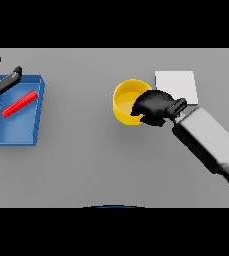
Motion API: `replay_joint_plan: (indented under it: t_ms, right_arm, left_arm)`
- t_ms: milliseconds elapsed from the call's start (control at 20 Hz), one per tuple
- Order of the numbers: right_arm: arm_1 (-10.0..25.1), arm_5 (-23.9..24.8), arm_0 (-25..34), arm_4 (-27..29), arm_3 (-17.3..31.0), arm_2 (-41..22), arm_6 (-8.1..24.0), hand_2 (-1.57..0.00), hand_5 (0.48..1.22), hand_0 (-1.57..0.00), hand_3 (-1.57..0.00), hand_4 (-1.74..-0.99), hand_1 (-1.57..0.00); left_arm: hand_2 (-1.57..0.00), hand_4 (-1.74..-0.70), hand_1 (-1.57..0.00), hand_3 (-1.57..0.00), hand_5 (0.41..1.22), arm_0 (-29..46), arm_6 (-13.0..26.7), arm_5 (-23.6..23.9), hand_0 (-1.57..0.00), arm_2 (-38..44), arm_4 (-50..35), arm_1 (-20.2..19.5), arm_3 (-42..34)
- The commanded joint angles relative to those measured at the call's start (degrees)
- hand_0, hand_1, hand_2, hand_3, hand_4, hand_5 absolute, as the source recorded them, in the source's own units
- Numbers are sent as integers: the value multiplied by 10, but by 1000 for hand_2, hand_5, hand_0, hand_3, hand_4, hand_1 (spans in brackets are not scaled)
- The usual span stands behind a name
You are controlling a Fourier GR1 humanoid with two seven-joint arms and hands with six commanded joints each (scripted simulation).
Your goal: Pick up the red beaker and tilt it to pour out 1 green nut into yellow bowl. Pick up the yellow bowl and place it on the metallic measuring scale.
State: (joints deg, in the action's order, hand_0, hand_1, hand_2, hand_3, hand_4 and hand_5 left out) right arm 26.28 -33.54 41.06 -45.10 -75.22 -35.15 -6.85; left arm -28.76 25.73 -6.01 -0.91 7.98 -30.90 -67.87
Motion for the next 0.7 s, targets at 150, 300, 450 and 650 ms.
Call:
replay_joint_plan:
  t_ms: [150,300,450,650]
  right_arm:
    - [9,-10,-3,9,-23,20,35,-1518,1220,-1530,-1177,-1740,-1568]
    - [30,12,14,9,3,42,25,-1504,1220,-1550,-1174,-1741,-1570]
    - [42,54,31,1,51,59,16,-1533,1221,-1560,-1156,-1741,-1570]
    - [53,97,50,-6,120,78,4,-1553,1221,-1567,-1155,-1741,-1571]
  left_arm:
    - [1,-806,1,1,703,2,2,-1,1,-2,-2,5,0]
    - [1,-826,1,1,723,17,12,-5,1,5,-15,0,-19]
    - [1,-837,1,1,737,13,24,-4,1,6,-16,0,-27]
    - [1,-851,1,1,754,15,44,-3,1,5,-19,1,-37]
